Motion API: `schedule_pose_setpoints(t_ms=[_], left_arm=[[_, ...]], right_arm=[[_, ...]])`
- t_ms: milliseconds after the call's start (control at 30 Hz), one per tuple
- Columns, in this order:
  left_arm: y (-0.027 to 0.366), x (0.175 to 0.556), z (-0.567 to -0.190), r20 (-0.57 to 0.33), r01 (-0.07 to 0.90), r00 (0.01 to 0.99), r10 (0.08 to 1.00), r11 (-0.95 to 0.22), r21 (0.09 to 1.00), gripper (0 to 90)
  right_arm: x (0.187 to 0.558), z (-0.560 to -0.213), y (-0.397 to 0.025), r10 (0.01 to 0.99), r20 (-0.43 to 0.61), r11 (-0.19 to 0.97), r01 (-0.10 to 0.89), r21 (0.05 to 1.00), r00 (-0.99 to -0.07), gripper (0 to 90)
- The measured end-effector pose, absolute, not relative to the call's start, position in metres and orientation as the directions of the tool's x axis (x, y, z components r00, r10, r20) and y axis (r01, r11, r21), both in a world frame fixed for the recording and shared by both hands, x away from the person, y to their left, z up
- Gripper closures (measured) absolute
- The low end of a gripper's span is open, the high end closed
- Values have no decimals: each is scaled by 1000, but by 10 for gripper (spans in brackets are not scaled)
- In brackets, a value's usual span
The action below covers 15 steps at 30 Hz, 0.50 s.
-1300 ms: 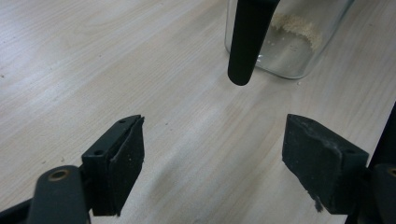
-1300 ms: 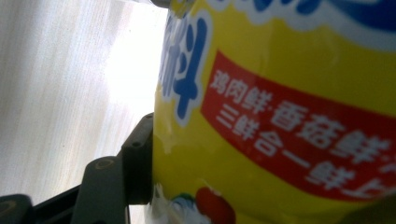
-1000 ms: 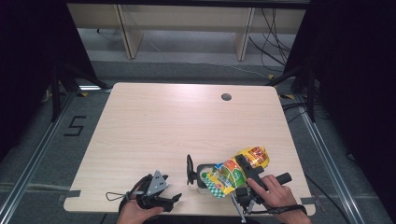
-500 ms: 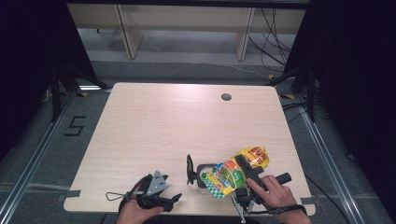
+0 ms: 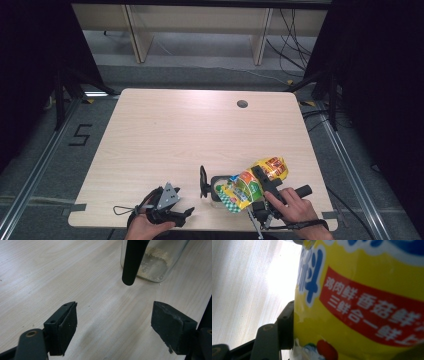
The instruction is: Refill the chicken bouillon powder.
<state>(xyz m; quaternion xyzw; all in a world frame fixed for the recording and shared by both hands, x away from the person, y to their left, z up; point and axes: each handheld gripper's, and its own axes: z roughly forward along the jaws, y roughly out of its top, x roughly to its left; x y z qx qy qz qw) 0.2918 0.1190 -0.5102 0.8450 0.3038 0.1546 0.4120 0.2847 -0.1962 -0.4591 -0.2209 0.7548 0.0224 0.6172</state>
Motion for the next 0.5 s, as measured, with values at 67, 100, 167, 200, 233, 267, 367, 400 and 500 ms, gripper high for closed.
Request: schedule_pose_setpoints(t_ms=[67, 100, 167, 200, 233, 267, 367, 400, 500], left_arm=[[119, 292, -510, 8, 388, 769, 640, -476, 790, 207], [119, 292, -510, 7, 388, 769, 639, -475, 789, 207], [119, 292, -510, 11, 387, 766, 642, -475, 790, 207], [119, 292, -511, 12, 387, 765, 644, -473, 791, 207], [119, 292, -511, 15, 383, 767, 642, -477, 791, 207], [118, 292, -512, 12, 381, 768, 641, -471, 796, 207], [119, 293, -511, 24, 372, 774, 633, -485, 792, 207], [120, 293, -510, 36, 362, 778, 628, -494, 791, 207], [120, 293, -509, 35, 369, 774, 632, -496, 786, 207]], right_arm=[[285, -459, -196, -308, -941, 901, -362, -241, -139, 394], [285, -459, -196, -302, -944, 899, -368, -237, -131, 394], [285, -459, -196, -307, -942, 901, -362, -241, -138, 395], [284, -459, -196, -307, -942, 901, -362, -241, -137, 395], [285, -460, -196, -302, -945, 899, -367, -238, -127, 395], [285, -460, -196, -304, -944, 898, -368, -240, -127, 395], [285, -460, -197, -305, -944, 898, -369, -241, -127, 394], [285, -460, -197, -305, -944, 898, -369, -241, -125, 395], [285, -460, -197, -307, -944, 897, -370, -243, -124, 395]])
